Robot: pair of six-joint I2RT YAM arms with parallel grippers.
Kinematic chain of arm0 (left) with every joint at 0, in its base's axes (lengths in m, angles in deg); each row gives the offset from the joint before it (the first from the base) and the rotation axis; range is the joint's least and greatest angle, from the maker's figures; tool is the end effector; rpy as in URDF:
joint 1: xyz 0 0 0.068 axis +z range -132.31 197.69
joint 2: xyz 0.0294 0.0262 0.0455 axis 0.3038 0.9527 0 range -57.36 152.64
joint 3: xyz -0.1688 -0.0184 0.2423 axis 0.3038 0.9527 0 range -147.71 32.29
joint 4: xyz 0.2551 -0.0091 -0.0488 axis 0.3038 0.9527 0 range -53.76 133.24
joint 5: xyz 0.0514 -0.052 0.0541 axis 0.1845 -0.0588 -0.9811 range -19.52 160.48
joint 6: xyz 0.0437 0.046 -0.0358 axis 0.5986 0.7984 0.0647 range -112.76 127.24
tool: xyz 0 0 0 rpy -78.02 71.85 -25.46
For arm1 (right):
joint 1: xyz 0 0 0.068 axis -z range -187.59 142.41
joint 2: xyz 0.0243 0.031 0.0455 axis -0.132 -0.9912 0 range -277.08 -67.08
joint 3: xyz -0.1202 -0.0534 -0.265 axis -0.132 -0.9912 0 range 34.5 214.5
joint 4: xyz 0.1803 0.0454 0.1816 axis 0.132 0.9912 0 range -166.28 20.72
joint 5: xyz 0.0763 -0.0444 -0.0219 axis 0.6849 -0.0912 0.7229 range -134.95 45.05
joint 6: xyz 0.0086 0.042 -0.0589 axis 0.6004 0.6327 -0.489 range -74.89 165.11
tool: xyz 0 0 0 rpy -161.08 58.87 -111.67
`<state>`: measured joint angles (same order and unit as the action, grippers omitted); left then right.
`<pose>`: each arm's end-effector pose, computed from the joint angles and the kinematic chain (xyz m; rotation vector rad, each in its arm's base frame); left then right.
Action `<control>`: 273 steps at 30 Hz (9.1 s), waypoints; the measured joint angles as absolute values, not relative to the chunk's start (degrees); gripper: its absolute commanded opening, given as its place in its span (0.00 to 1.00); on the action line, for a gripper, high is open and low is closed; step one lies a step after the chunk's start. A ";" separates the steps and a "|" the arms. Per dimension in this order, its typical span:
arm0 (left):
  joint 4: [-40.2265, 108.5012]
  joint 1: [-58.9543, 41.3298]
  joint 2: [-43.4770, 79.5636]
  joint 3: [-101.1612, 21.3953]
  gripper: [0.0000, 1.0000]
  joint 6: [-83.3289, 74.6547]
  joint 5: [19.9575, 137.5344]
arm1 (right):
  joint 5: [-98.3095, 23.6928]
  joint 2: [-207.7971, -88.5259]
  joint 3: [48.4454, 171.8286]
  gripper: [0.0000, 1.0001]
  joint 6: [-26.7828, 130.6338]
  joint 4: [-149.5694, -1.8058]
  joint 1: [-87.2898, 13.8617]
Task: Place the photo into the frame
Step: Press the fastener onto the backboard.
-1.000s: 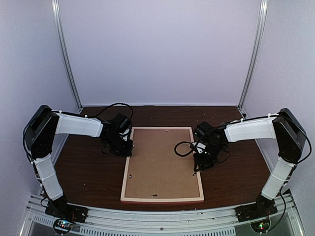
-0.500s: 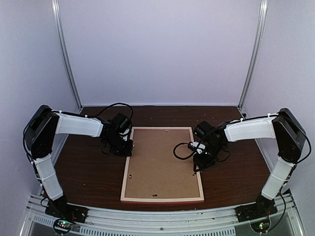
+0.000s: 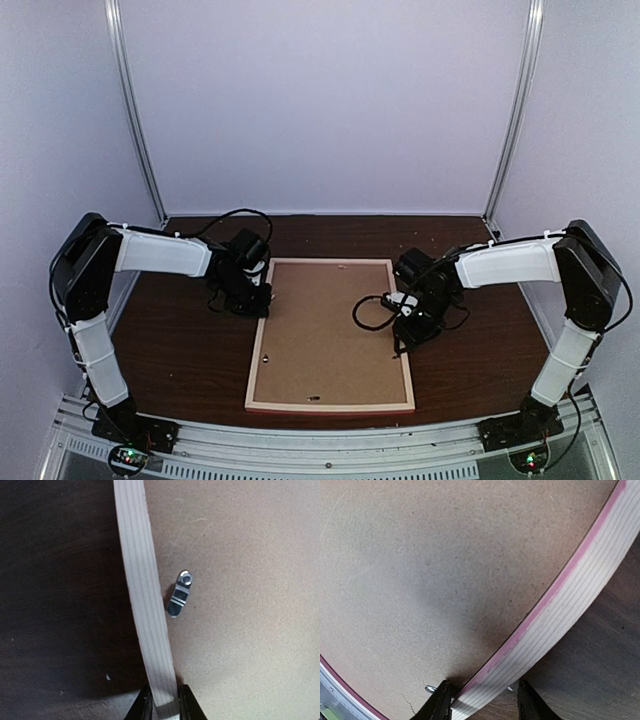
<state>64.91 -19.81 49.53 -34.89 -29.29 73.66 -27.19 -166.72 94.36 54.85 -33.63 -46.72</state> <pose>0.2984 -0.2332 0.1545 0.0391 2.8474 -0.3902 0.2295 0.2106 0.1570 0.8145 -2.9794 -0.5239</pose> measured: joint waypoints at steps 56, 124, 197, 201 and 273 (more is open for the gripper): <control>66.44 -19.74 50.21 -41.14 0.62 -23.04 76.64 | -19.41 -170.56 97.66 0.08 67.57 -32.36 -41.78; 58.57 -8.22 57.86 -41.67 0.37 -27.02 89.18 | -18.25 -172.22 99.41 0.08 67.42 -33.02 -40.97; 67.00 -13.21 58.88 -47.04 0.32 -3.61 75.48 | -16.55 -173.56 99.49 0.08 67.50 -33.00 -40.32; 67.20 -13.40 58.88 -47.13 0.26 -3.37 74.91 | -16.50 -173.64 99.49 0.08 67.53 -33.00 -40.30; 70.02 -9.47 59.01 -48.14 0.47 -12.40 76.48 | -13.62 -174.85 99.67 0.08 67.59 -36.69 -40.16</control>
